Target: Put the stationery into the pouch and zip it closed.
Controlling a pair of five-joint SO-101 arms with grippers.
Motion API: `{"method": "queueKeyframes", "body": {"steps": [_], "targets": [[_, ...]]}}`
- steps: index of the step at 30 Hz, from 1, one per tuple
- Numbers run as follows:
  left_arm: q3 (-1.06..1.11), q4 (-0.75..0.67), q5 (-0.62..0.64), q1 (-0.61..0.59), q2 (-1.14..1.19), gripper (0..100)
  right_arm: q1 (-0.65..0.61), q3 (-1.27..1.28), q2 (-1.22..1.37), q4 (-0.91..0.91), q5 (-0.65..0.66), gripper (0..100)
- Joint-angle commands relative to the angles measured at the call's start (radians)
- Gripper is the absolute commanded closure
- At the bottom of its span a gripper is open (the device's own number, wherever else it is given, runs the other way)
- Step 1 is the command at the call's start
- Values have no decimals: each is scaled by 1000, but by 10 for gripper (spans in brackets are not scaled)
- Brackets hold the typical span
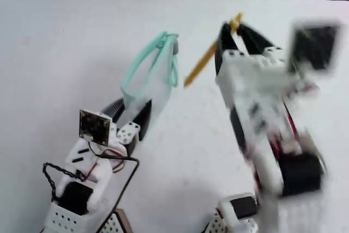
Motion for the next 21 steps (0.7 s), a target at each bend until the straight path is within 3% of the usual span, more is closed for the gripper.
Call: {"method": "queueKeyframes", "body": {"steps": [1, 9, 21], "targets": [[-14, -26, -5, 8, -8, 827, -110, -110, -25, -108, 87, 981], [-14, -26, -8, 13, -8, 827, -269, -115, 120, -145, 112, 981], [-14, -23, -12, 47, -8, 827, -280, -109, 245, -107, 112, 981]]}}
